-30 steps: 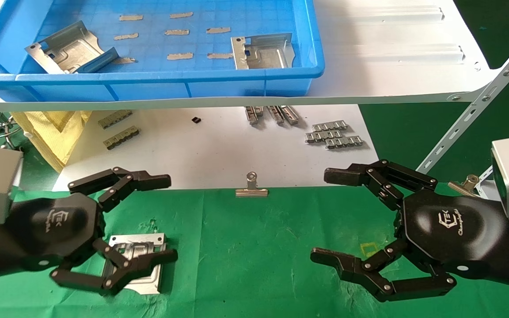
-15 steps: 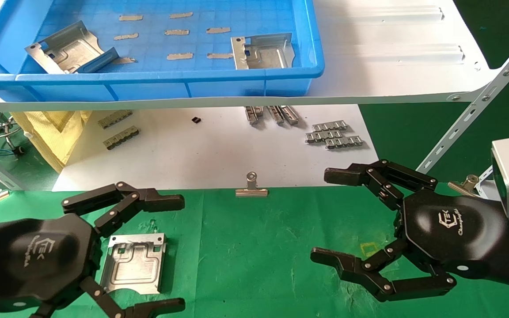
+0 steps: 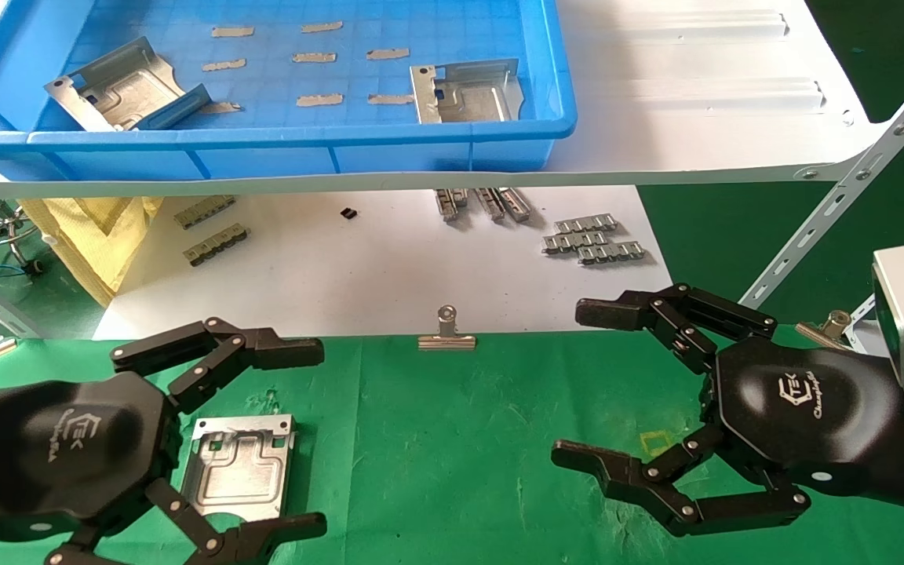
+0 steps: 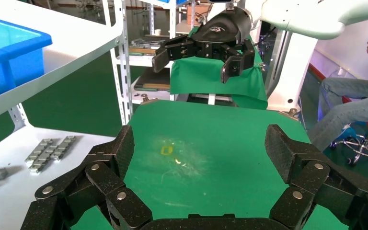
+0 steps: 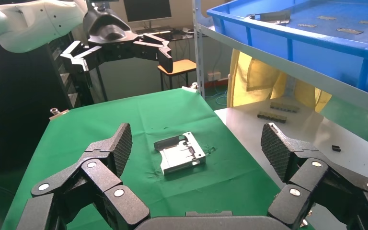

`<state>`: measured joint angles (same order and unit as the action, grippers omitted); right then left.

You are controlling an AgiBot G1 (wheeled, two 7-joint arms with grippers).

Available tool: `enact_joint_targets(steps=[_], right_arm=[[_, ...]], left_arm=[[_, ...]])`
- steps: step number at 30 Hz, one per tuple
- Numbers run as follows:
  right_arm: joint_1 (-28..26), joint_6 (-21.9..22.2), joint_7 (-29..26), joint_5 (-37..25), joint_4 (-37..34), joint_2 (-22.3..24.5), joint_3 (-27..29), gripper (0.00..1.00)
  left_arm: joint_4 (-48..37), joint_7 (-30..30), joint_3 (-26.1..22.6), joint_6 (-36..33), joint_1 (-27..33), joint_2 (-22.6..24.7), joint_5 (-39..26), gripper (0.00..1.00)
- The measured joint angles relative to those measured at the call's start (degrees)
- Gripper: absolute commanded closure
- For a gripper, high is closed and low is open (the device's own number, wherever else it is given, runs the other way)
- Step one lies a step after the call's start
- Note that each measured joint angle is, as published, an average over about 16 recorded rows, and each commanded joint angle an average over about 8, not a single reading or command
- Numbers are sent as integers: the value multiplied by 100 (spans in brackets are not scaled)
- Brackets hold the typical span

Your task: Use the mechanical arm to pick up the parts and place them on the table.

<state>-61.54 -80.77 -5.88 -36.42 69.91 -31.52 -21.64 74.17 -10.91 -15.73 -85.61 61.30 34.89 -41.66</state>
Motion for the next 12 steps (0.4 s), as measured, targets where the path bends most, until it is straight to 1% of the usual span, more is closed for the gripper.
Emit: enact_joint_targets(steps=[12], right_arm=[[0,0,0,0,0,0,0,0]], left_arm=[[-42,14,-19,-3,17,7,-11,0]])
